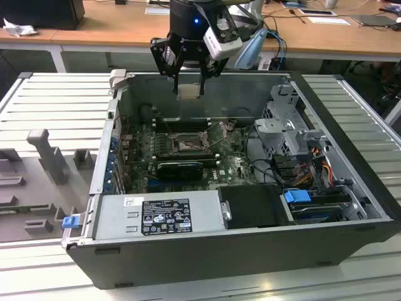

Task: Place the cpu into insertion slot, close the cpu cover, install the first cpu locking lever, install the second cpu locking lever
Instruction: 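Place the cpu into insertion slot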

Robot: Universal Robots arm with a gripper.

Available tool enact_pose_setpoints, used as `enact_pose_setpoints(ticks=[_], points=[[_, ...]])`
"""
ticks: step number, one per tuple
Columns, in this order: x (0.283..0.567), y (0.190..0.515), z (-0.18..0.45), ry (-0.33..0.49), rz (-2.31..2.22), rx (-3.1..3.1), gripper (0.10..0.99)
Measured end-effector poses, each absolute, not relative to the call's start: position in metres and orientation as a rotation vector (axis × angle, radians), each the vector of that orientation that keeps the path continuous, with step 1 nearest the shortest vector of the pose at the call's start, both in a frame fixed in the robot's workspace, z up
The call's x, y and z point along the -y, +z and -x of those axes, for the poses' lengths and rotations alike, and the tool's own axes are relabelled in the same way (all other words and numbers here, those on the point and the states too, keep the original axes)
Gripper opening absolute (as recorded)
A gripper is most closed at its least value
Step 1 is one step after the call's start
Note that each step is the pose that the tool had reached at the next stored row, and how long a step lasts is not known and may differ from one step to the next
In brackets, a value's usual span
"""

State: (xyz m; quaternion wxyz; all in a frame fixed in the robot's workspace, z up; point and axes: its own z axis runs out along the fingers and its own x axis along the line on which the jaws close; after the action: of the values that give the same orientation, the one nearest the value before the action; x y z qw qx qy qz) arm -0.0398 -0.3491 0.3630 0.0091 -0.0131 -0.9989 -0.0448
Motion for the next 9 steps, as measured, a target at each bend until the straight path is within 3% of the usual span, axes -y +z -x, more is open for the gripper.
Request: enact_pose_setpoints(ticks=[9], points=[[0.3491,0.3609,0.0402,-0.142,0.242,3.117,0.525]])
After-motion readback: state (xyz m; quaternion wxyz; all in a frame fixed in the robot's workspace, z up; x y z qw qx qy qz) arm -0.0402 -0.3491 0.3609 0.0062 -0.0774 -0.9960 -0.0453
